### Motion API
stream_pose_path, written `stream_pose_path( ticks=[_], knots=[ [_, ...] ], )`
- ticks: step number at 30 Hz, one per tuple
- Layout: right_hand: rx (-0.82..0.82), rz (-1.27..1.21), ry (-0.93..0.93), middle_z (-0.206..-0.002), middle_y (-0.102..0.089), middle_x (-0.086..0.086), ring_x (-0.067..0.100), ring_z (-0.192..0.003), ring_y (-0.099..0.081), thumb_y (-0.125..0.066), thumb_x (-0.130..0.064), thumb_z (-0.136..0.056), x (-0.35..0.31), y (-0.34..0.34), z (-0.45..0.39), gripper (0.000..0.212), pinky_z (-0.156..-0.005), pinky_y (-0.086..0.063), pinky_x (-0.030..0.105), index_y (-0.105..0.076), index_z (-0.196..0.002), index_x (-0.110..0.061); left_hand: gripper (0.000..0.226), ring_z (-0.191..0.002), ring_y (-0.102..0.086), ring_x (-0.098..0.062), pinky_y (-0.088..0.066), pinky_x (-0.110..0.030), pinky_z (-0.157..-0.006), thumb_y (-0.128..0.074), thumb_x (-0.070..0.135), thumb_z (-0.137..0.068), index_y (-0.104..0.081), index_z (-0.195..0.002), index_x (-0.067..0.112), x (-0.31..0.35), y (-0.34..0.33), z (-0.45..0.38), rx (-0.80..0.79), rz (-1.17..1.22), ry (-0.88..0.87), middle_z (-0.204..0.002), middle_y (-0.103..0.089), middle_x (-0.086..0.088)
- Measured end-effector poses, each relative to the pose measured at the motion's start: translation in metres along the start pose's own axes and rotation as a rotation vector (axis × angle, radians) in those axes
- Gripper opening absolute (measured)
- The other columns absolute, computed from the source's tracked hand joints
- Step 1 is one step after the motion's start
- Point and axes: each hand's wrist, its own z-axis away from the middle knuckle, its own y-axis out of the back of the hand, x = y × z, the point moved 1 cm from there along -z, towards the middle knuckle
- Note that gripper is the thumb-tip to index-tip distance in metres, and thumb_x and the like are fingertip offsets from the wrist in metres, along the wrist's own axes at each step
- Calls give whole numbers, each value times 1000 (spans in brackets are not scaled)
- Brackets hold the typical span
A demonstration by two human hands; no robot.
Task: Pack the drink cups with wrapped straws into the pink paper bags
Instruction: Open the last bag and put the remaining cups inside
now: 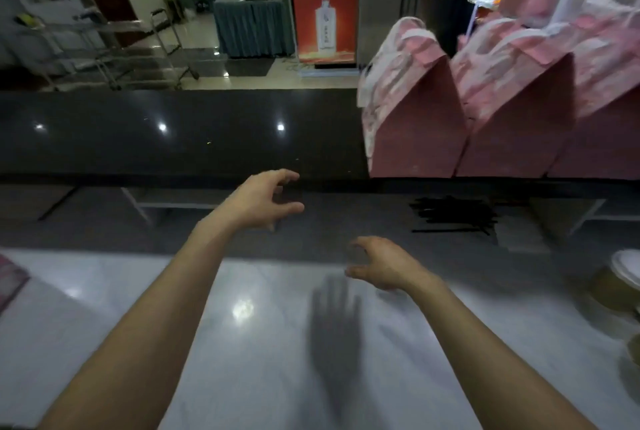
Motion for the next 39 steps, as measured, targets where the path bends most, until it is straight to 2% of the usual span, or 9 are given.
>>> stream_pose_path(
  ticks=[8,14,17,24,26,28,32,34,39],
  knots=[
    [-157,117,317,-165,-50,-1,22,-143,-55,-74,-53,-99,-202,-66,-62,72,-116,-47,39,-48,-161,-28,64,-131,-63,-6,-58,-34,-102,-83,50,-94,-59,-151,36,-195,43,200,88,130,470,-144,-63,18],
    [-239,145,505,-150,-63,-2,17,-129,-65,-73,-54,-97,-374,-136,-94,66,-105,-54,40,-54,-155,-28,58,-123,-63,-2,-58,-32,-99,-81,51,-96,-60,-148,38,-306,99,319,170,161,617,-142,-62,21],
    [-233,140,593,-152,-62,-1,19,-135,-62,-76,-53,-96,-461,-166,-112,68,-107,-54,43,-54,-155,-26,58,-123,-65,-3,-58,-35,-104,-82,51,-95,-61,-148,38,-350,129,371,206,161,669,-141,-65,19],
    [-68,-271,560,-151,-61,0,17,-126,-64,-98,-36,-77,-638,-192,-171,99,-107,-56,39,-46,-160,-20,50,-115,-72,-7,-60,-40,-104,-83,45,-95,-68,-140,30,-419,183,455,217,176,731,-128,-74,11],
    [-51,-401,467,-156,-56,5,21,-134,-61,-99,-29,-75,-664,-195,-194,111,-110,-54,39,-36,-166,-17,43,-112,-72,-5,-61,-38,-101,-83,42,-96,-70,-136,31,-434,192,470,231,197,730,-126,-75,10],
    [-86,-438,432,-158,-56,6,24,-139,-59,-94,-22,-81,-677,-201,-214,106,-112,-53,39,-34,-167,-16,41,-112,-73,-6,-63,-38,-99,-83,38,-97,-70,-135,28,-449,198,480,246,218,739,-126,-74,9],
    [-91,-428,490,-130,-72,0,20,-123,-68,-83,-18,-94,-688,-213,-236,44,-107,-57,42,-67,-135,-18,41,-112,-73,-7,-62,-38,-101,-81,31,-100,-69,-139,26,-474,206,488,242,235,731,-126,-74,10],
    [-20,-435,477,-116,-75,-3,18,-111,-71,-78,-22,-99,-682,-216,-238,19,-103,-59,44,-71,-117,-22,38,-110,-73,-5,-62,-35,-99,-81,31,-100,-69,-136,26,-482,209,485,228,237,709,-124,-74,12],
    [67,-560,426,-123,-74,-1,22,-117,-70,-64,-14,-109,-624,-209,-213,11,-102,-61,50,-67,-114,-24,43,-112,-72,-10,-61,-38,-101,-81,37,-99,-67,-138,24,-483,212,465,216,226,671,-127,-73,9]
  ],
)
